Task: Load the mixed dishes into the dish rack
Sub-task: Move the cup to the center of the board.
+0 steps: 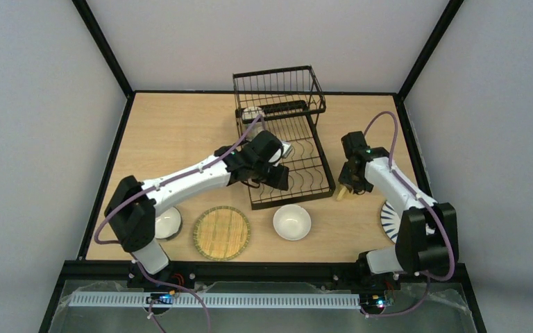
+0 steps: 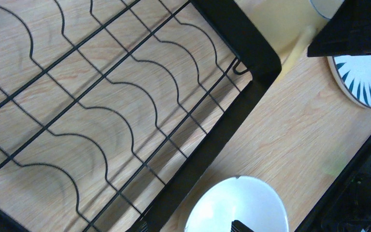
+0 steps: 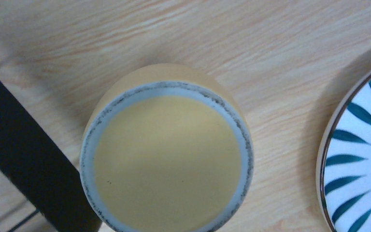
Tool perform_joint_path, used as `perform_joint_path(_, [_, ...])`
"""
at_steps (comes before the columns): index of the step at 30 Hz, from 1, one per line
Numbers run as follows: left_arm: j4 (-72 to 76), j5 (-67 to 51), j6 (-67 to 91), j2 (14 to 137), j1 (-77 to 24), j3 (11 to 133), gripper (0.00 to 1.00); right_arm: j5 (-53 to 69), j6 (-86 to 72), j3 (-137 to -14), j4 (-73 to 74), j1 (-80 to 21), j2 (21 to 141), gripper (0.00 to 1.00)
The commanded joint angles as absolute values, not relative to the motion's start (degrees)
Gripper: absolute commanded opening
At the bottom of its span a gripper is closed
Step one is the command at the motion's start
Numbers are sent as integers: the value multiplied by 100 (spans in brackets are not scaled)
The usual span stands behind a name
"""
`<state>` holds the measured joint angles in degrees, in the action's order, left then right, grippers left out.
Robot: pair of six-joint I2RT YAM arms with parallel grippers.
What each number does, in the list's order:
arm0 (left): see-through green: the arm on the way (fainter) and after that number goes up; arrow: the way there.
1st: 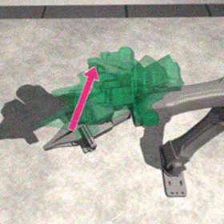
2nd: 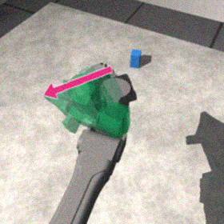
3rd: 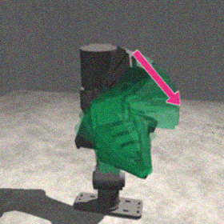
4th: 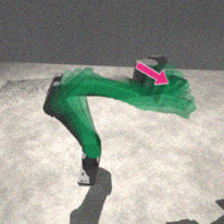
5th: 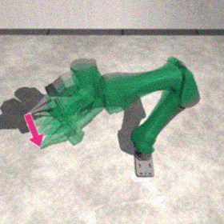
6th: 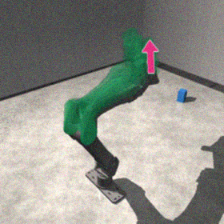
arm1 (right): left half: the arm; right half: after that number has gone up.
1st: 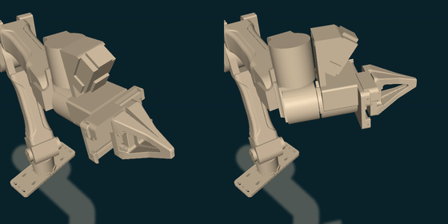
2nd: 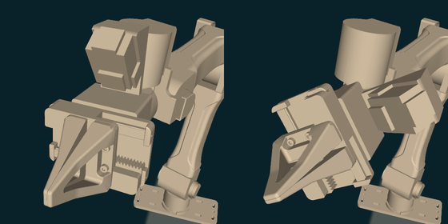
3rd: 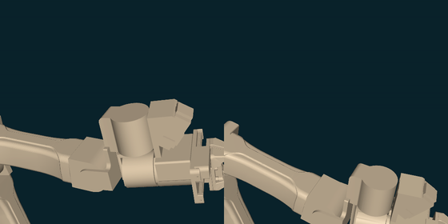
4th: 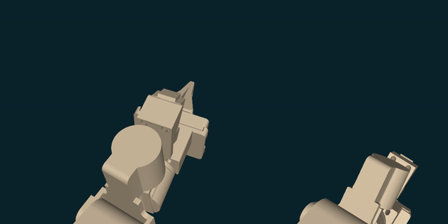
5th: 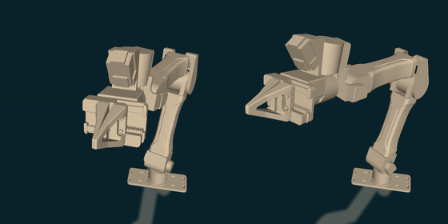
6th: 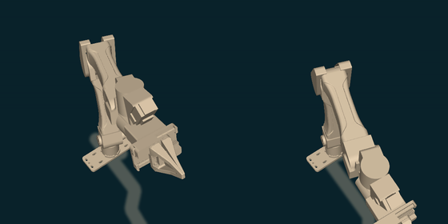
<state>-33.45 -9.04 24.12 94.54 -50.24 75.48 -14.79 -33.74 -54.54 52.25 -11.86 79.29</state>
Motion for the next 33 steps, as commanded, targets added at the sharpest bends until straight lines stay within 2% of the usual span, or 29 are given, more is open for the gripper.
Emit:
perform_joint_path(1, [-3384,-1089,2300,9771,-5061,7912,99,-1658,-3098,-5770,4719,-1020,8216,14])
perform_joint_path(17, [-3595,-1519,2787,10838,-5308,9521,99,-1579,-2793,-6409,4116,-461,8950,14])
perform_joint_path(33, [-3083,-1792,3805,11119,-5309,9810,99,-1295,-2847,-7545,3786,-428,10112,14])
